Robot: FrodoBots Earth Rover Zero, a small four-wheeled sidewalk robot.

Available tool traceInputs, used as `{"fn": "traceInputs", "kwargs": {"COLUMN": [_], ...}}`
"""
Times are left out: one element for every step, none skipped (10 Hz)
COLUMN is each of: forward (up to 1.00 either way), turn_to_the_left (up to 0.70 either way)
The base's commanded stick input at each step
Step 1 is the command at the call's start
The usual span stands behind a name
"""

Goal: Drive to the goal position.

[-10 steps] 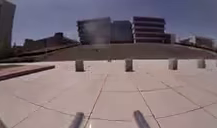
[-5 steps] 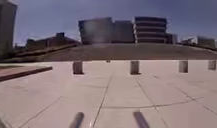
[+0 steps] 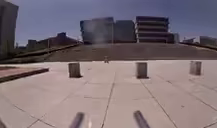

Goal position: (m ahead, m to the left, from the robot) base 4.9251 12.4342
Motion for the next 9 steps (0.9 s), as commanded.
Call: {"fn": "traceInputs", "kwargs": {"forward": [1.0, 1.0, 1.0, 1.0, 1.0, 1.0, 1.0, 1.0, 1.0], "turn_to_the_left": [0.0, 0.0, 0.0, 0.0, 0.0, 0.0, 0.0, 0.0, 0.0]}}
